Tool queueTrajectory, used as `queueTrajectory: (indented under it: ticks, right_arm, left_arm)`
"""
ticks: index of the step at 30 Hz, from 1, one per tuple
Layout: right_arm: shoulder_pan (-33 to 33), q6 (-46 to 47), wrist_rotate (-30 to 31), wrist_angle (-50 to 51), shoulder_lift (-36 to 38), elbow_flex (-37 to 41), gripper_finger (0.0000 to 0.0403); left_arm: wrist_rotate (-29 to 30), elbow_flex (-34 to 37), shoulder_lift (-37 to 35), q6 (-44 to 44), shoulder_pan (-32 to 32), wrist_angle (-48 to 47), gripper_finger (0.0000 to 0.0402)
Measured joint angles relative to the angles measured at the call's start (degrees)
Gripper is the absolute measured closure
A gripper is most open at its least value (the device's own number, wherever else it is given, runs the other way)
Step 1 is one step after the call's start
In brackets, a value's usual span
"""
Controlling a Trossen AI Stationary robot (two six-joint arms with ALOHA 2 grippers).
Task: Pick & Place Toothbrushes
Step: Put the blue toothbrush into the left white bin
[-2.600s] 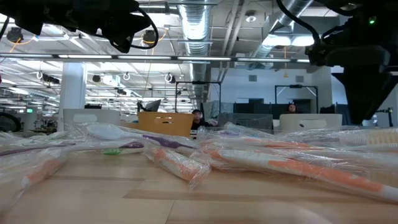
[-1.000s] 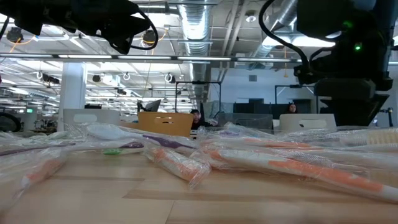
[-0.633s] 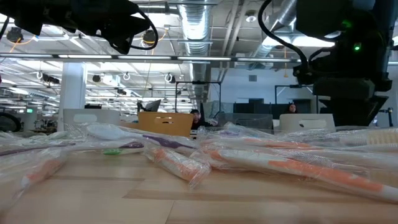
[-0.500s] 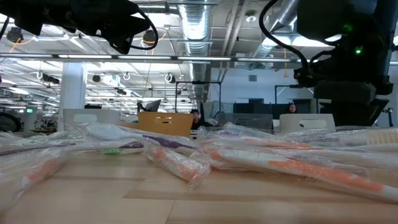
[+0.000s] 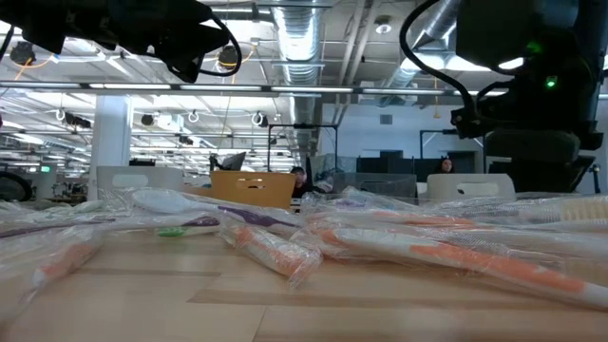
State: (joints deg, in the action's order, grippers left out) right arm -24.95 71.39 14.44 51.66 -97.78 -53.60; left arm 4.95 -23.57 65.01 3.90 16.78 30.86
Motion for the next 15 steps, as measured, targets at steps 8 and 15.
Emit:
queueTrajectory:
  ticks: [8,15]
  right_arm:
    - [0.36,-1.50,-0.03,-0.04,0.00,0.00,0.0227]
    - [1.20,-2.00,0.08,0.00,0.00,0.00,0.0339]
  left_arm:
    - [-0.02,0.00,0.00,0.00,0.00,-0.01,0.0243]
    - [-0.04,0.00,0.00,0.00,-0.02,0.01,0.0243]
